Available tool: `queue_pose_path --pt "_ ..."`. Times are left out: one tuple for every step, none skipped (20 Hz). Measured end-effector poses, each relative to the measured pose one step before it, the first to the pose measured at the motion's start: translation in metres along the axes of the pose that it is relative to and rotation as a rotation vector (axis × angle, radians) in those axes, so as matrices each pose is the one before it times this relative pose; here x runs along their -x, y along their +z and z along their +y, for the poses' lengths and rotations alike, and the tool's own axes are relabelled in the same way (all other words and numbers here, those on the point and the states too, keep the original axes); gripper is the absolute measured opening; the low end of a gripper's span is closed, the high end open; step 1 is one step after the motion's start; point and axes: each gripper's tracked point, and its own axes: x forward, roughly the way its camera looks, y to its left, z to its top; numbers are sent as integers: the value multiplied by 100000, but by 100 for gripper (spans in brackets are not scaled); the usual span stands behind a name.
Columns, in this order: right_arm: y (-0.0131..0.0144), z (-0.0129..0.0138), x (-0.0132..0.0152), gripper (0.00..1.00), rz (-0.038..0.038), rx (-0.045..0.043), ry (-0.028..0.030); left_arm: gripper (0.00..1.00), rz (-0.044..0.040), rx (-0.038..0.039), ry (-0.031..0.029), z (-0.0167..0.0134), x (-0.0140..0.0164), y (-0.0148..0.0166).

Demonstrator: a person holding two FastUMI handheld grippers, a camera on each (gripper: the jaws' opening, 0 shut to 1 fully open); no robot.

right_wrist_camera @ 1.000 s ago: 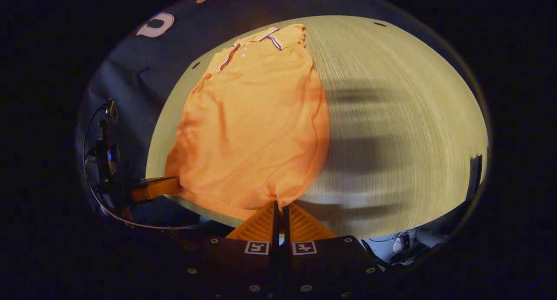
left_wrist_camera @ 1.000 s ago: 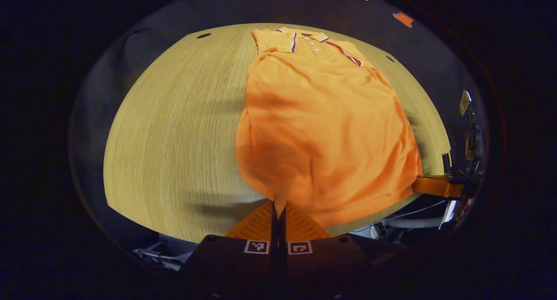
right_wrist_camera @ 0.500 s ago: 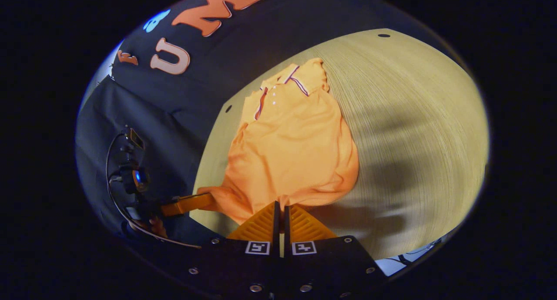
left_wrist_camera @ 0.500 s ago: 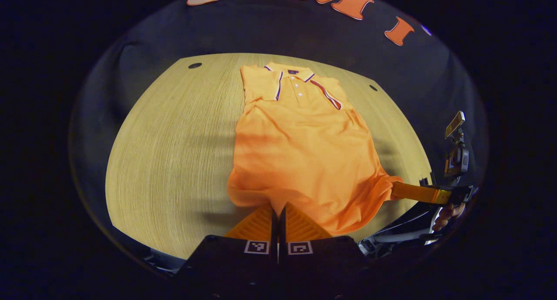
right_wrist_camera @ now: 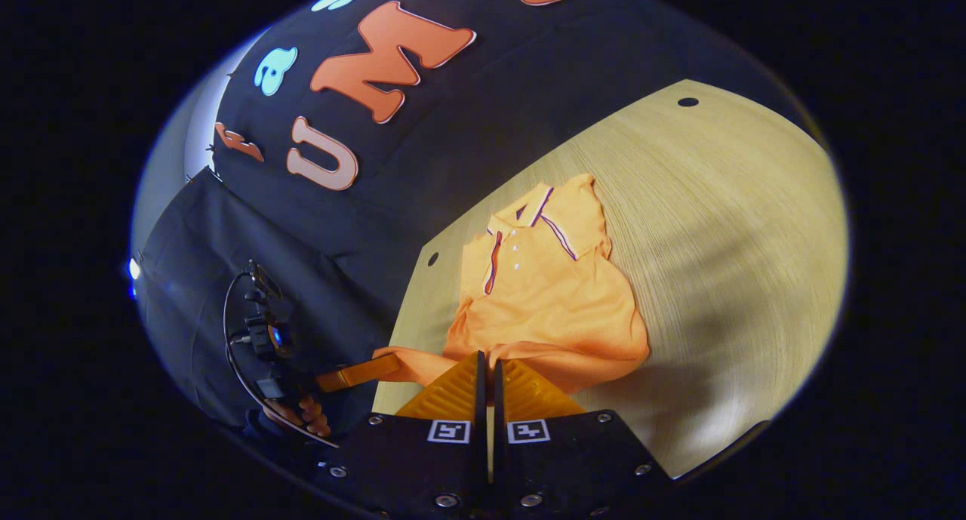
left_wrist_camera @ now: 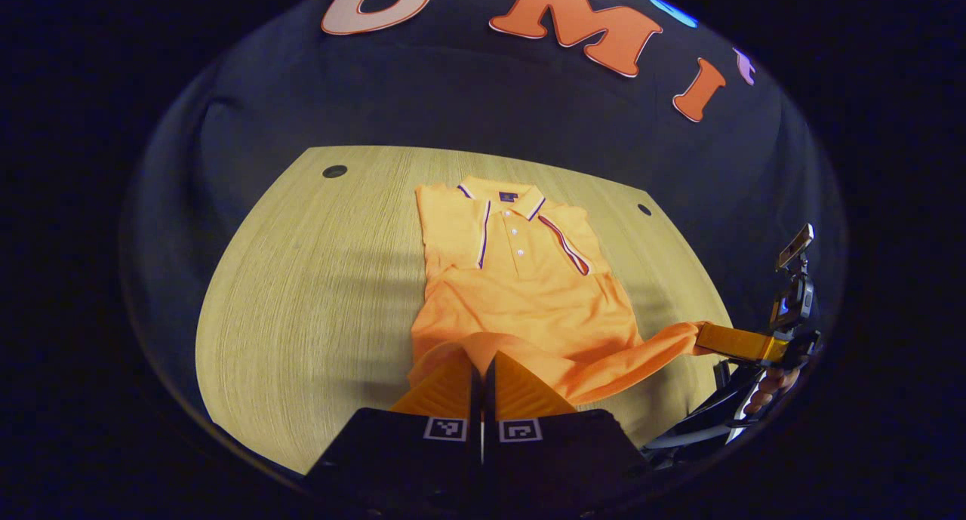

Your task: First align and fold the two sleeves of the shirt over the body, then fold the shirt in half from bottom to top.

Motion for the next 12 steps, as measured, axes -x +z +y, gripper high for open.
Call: queue_pose_path --pt "768 -152 -381 4 -665 1738 -1188 1 -475 349 -863 -183 -328 1061" --pt "972 24 -364 4 -1196 905 -499 1 -345 -112 -963 -333 -380 953" --pt "884 358 -298 4 -971 -205 263 1 -1134 -959 -393 -205 -231 1140" --pt "1030 340 -467 4 -1290 -354 370 1 -1427 -1435 -151 -116 -340 1317" --pt "850 248 -416 4 -1032 436 71 1 -1452 -944 -286 -53 -383 1265" --pt "996 55 -578 4 -1136 1064 -516 1 -850 -115 -583 -98 -479 1247" --pt "841 110 -525 4 -794 870 -187 1 -549 156 -605 38 -508 1057" --pt "883 105 -544 4 -771 693 -119 1 -569 -77 -499 30 -561 1052" --pt "980 170 -580 4 -1247 548 -29 1 -899 -514 -180 143 -471 896" --pt "959 200 -676 4 -1007 507 37 1 -748 -544 -276 186 -506 929" --pt "897 36 -614 4 -1040 371 -187 1 -545 -610 108 281 -648 872" --pt "911 -12 -752 4 -925 -28 -275 1 -709 -198 -7 251 -765 985"
